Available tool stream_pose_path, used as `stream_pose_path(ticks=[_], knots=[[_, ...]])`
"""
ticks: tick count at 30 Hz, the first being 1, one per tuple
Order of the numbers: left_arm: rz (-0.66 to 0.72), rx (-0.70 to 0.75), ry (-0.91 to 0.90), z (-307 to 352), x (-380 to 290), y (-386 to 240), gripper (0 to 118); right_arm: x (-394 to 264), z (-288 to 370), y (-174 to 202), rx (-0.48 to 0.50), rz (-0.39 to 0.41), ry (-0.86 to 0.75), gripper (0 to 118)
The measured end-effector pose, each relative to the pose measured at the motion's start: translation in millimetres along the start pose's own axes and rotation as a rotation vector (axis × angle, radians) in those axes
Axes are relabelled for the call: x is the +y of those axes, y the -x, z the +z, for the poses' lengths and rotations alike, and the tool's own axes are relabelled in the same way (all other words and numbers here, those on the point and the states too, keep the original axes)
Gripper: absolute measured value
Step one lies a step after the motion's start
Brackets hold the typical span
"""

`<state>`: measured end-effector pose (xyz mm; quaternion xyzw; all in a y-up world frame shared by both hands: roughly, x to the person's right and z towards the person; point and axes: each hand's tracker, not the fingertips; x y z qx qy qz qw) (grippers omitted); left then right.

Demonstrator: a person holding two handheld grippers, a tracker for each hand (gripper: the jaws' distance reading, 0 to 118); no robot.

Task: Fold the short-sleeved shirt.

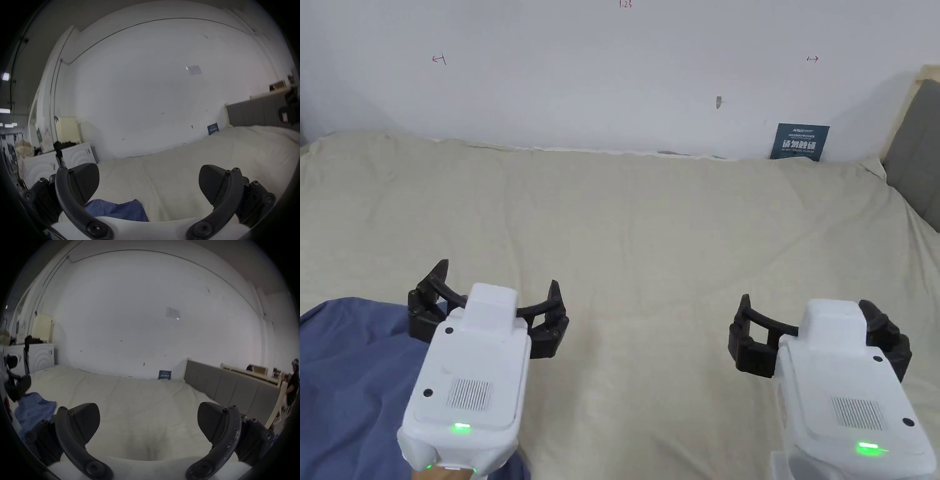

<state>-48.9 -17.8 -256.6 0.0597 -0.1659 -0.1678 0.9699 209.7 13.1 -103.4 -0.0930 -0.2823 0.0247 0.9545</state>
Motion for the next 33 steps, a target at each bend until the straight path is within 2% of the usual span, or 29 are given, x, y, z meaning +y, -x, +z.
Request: stream_pose_path(ticks=[7, 33], knots=[[0.153, -0.016, 0.048, -2, -3, 13, 118, -3, 2, 1, 0.010, 0.016, 0.003, 118], [0.173, -0.009, 0.044, -2, -3, 16, 118, 5, 7, -1, 0.029, -0.006, -0.001, 118]])
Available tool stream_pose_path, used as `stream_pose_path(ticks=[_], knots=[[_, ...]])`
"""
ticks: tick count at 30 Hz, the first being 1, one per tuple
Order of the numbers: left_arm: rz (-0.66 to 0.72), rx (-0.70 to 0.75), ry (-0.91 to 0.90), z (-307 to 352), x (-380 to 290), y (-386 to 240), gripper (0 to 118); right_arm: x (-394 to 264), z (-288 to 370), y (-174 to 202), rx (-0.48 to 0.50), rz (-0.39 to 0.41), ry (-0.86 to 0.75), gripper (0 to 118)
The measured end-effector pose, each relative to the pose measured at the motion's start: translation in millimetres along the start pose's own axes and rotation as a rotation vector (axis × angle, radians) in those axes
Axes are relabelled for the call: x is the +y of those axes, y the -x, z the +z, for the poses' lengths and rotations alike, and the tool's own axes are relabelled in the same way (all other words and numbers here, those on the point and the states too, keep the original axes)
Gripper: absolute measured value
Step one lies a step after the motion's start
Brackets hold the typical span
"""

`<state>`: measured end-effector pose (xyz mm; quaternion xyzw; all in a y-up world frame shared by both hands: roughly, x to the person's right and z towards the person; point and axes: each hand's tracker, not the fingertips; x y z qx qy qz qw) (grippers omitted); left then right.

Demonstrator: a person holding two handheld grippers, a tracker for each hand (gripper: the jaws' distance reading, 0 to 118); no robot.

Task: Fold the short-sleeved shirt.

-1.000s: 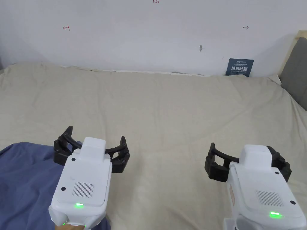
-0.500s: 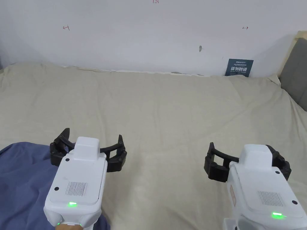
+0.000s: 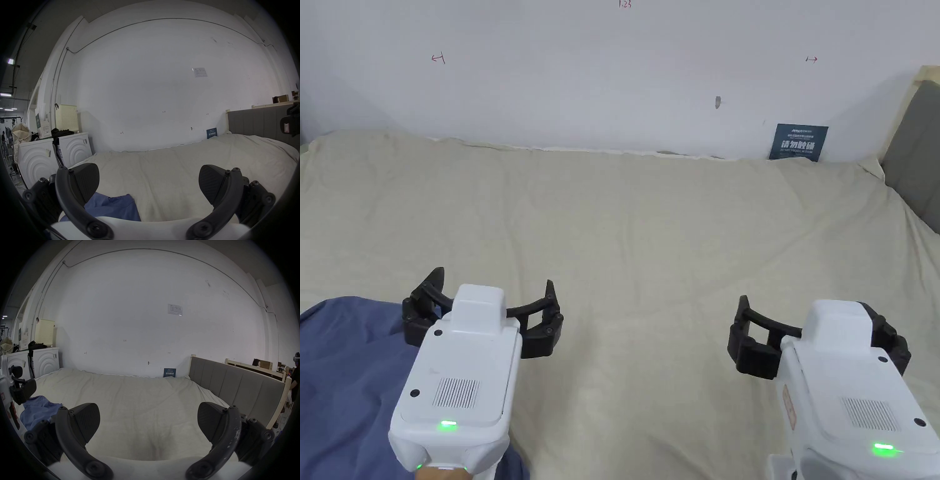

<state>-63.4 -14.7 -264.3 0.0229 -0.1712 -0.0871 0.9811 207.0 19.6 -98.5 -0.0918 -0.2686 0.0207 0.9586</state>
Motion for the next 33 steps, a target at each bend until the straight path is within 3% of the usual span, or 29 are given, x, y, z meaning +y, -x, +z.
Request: stream_pose_path(ticks=[14, 15, 17, 18, 19, 20, 21, 28, 33], knots=[[0.024, 0.001, 0.001, 0, 3, 1, 118, 2, 1, -2, 0.003, 0.001, -0.003, 118], [0.035, -0.008, 0.002, 0, 3, 2, 114, 2, 1, -2, 0.000, -0.001, -0.004, 116], [0.052, -0.016, -0.007, 4, 6, 2, 76, 3, 3, -2, 0.003, -0.003, -0.001, 88], [0.054, -0.009, -0.008, 5, 7, 0, 46, 4, 3, -2, 0.006, -0.001, 0.001, 69], [0.054, -0.005, -0.004, 4, 7, -1, 8, 4, 2, -2, 0.007, 0.001, 0.007, 36], [0.057, -0.008, 0.005, 3, 8, -1, 1, 4, 2, -2, 0.013, 0.003, 0.010, 12], [0.060, -0.011, 0.026, 1, 8, -1, 0, 4, 2, -3, 0.018, 0.001, 0.009, 1], [0.062, -0.012, 0.049, -1, 4, 9, 0, 3, -3, 2, 0.026, -0.004, 0.010, 1], [0.092, 0.084, 0.074, 6, -3, 43, 0, 8, -15, 28, 0.105, 0.010, 0.006, 1]])
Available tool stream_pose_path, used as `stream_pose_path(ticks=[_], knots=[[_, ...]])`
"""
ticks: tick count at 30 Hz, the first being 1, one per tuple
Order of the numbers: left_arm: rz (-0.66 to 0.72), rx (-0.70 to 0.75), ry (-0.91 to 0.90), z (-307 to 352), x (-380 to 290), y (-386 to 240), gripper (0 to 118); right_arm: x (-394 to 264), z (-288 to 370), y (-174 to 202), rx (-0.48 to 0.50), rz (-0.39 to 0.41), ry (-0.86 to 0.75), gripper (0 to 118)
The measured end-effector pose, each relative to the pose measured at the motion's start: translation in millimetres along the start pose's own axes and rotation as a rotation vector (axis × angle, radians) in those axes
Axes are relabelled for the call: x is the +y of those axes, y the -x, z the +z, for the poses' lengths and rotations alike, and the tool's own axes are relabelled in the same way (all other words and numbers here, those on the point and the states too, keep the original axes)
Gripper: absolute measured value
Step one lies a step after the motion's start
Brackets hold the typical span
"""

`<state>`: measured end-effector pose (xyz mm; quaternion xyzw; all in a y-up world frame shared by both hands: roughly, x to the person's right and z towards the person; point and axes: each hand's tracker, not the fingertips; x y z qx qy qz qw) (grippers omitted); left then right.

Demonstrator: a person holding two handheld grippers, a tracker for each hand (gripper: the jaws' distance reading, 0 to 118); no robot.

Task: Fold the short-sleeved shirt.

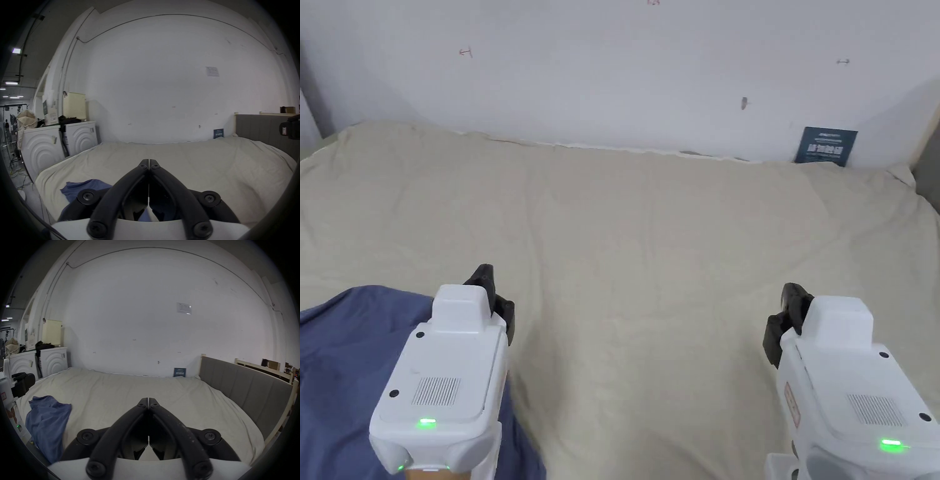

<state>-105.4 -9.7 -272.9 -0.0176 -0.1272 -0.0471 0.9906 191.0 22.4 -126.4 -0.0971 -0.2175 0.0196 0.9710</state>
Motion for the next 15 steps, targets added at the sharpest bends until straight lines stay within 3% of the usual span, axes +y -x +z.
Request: stream_pose_path(ticks=[10, 15], knots=[[-0.012, 0.280, 0.040, 36, -8, 123, 0, 14, -28, 111, 0.300, 0.025, -0.028, 1], [-0.006, 0.384, 0.069, 57, -12, 170, 0, 13, -31, 159, 0.390, 0.028, -0.028, 1]])
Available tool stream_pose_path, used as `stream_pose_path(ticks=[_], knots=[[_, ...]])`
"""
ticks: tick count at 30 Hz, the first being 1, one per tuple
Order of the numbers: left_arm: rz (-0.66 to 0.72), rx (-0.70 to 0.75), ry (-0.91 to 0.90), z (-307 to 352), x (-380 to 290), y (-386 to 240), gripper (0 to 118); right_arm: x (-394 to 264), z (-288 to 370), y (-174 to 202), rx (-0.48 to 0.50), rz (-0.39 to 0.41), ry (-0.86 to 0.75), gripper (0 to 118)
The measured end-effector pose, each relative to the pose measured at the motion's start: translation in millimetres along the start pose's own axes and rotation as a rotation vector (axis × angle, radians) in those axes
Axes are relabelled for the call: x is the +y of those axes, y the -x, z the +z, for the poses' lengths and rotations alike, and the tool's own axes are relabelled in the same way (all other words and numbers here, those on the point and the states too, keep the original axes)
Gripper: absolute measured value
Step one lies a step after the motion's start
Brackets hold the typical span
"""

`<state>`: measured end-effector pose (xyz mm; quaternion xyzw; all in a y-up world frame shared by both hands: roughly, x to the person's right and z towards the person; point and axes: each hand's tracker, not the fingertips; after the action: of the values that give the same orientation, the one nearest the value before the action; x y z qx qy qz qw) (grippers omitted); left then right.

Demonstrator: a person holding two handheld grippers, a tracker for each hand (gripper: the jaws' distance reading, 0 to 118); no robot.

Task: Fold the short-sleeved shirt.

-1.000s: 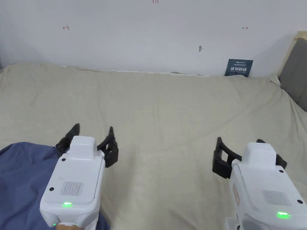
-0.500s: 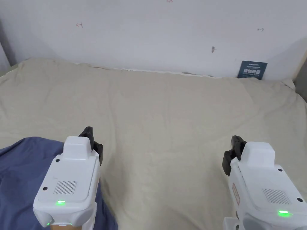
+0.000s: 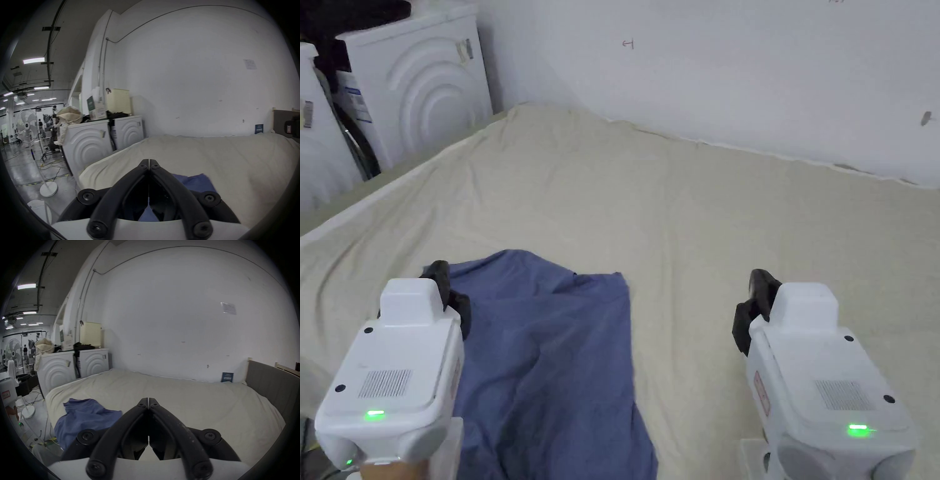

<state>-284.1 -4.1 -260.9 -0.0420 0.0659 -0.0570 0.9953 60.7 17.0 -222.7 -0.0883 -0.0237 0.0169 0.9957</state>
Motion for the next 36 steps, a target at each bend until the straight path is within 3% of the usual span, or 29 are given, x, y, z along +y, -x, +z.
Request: stream_pose_path(ticks=[6, 9, 16, 18, 22, 23, 28, 30, 31, 33, 34, 36], knots=[[-0.011, 0.032, 0.044, -4, -6, 31, 0, -1, -10, 26, 0.057, 0.000, 0.016, 1], [-0.007, 0.003, 0.153, -19, -10, 29, 0, 1, -9, 29, 0.068, 0.009, 0.021, 1], [0.057, -0.201, 0.442, -80, -24, -3, 3, 2, 2, 12, 0.007, 0.016, 0.036, 1], [0.080, -0.246, 0.513, -98, -32, -16, 23, 0, 3, 7, -0.022, 0.017, 0.047, 1], [0.060, -0.303, 0.698, -136, -53, -50, 113, -7, -3, -13, -0.059, 0.004, 0.072, 1], [0.057, -0.308, 0.730, -142, -58, -56, 118, -8, -3, -16, -0.067, 0.003, 0.076, 1], [0.005, -0.273, 0.848, -175, -98, -86, 106, -20, -7, -38, -0.107, -0.002, 0.107, 1], [-0.004, -0.277, 0.907, -181, -114, -95, 84, -24, -7, -45, -0.121, 0.001, 0.123, 1], [-0.010, -0.296, 0.944, -183, -122, -99, 61, -27, -8, -50, -0.128, 0.001, 0.129, 1], [-0.007, -0.304, 0.962, -178, -135, -102, 55, -31, -7, -57, -0.141, -0.004, 0.142, 1], [0.004, -0.263, 0.882, -171, -130, -101, 45, -32, -7, -60, -0.147, -0.010, 0.146, 1], [0.046, -0.278, 0.923, -173, -126, -104, 11, -36, -5, -66, -0.159, -0.023, 0.150, 1]])
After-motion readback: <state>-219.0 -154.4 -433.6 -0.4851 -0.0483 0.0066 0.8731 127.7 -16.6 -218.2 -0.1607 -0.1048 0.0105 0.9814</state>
